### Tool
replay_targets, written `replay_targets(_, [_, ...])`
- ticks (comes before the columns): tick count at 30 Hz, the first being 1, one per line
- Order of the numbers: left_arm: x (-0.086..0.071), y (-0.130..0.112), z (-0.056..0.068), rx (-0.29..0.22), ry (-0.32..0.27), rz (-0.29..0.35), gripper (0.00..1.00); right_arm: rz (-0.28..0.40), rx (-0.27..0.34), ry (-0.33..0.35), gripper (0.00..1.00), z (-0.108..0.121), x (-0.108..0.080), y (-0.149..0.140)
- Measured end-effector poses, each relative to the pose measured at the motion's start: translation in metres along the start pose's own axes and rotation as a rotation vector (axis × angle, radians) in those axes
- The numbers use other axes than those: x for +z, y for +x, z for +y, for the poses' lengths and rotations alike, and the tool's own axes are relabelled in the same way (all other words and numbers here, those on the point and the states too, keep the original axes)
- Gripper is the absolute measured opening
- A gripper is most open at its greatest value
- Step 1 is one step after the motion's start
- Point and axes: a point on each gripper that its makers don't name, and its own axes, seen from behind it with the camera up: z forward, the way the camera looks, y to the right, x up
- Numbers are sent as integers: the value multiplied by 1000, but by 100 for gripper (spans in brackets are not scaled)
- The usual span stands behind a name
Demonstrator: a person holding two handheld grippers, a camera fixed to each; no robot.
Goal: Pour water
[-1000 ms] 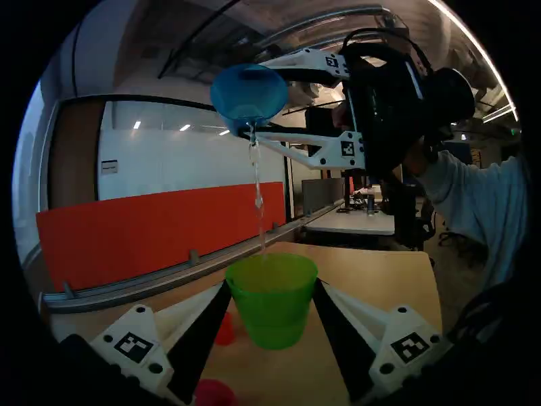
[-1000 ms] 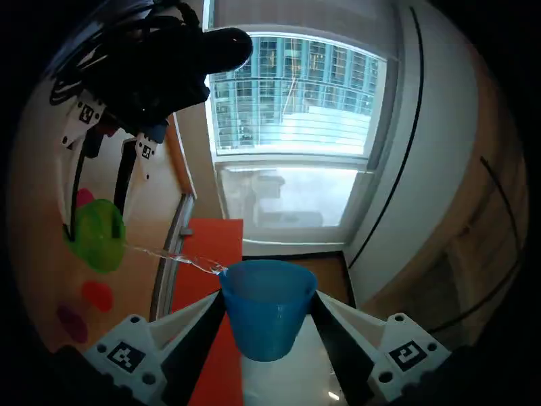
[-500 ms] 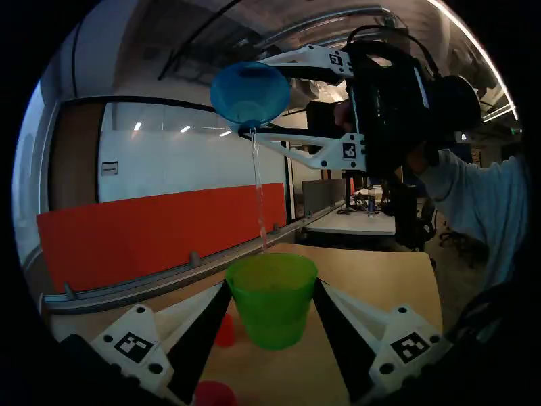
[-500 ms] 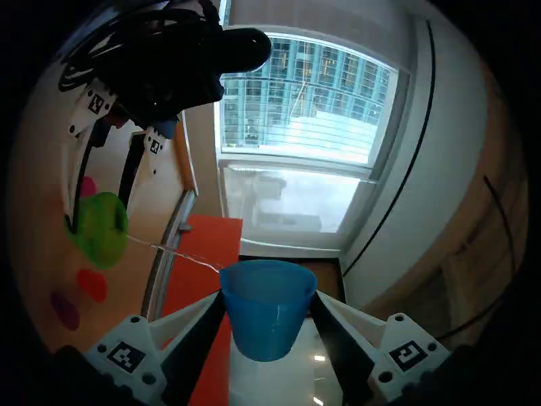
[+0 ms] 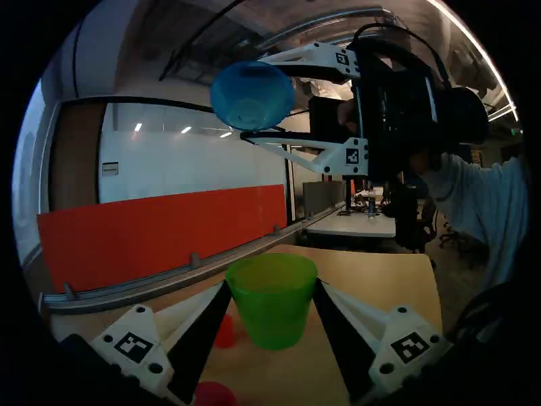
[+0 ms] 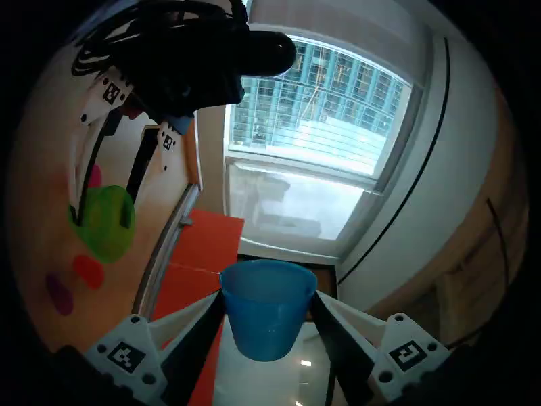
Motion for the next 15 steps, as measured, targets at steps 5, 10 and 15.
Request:
replay_targets(5, [-1, 1, 0, 2, 0, 3, 86, 0, 35, 0, 89, 0, -1, -1])
replay_targets(10, [-1, 2, -1, 5, 4, 3, 86, 5, 132, -2, 89, 1, -2, -2])
replay_targets(15, [-2, 3, -1, 7, 6, 4, 86, 7, 267, 6, 89, -2, -4, -4])
